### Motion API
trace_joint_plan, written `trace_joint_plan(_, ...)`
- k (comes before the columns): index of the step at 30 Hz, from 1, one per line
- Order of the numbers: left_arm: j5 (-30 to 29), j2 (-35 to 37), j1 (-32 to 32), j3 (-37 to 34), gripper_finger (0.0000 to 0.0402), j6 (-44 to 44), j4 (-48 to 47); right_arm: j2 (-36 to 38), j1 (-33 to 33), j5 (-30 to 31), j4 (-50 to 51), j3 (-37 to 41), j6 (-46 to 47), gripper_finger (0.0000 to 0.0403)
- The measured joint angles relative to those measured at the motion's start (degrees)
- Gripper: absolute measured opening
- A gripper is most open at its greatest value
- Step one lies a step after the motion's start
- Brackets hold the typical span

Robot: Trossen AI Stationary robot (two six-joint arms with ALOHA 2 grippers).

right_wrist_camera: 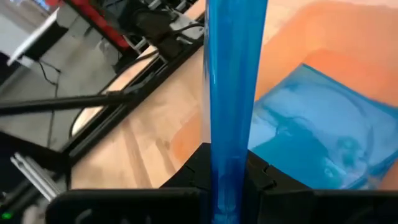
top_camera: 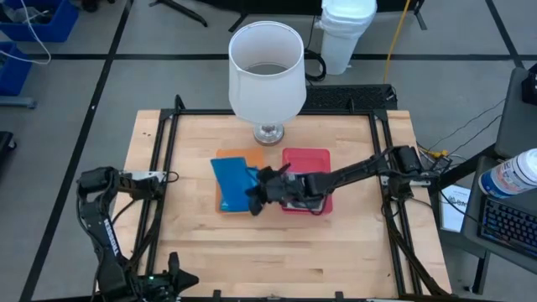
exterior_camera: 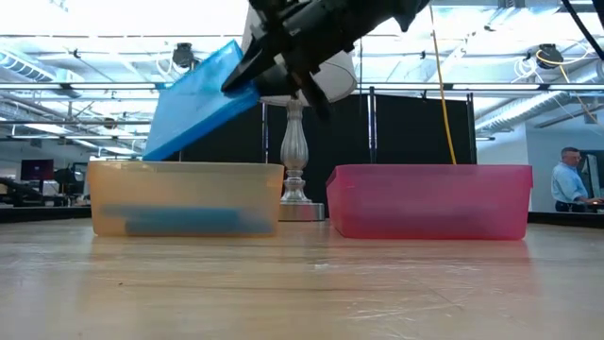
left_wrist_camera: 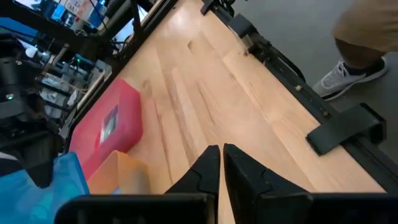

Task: Pick & place jewel cases by type
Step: Put the blue CD case into the orange bin

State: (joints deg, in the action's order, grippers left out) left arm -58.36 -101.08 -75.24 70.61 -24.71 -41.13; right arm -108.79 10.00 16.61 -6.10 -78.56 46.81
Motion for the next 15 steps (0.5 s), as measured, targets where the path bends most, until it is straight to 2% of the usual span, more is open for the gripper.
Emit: trace_joint_plan(15, 1.55, 0.00, -2.17, 0.00, 0.0030, -2.58, -0.94, -0.67, -4.74, -4.56, 5.02, 0.04, 16.06, 0.0021)
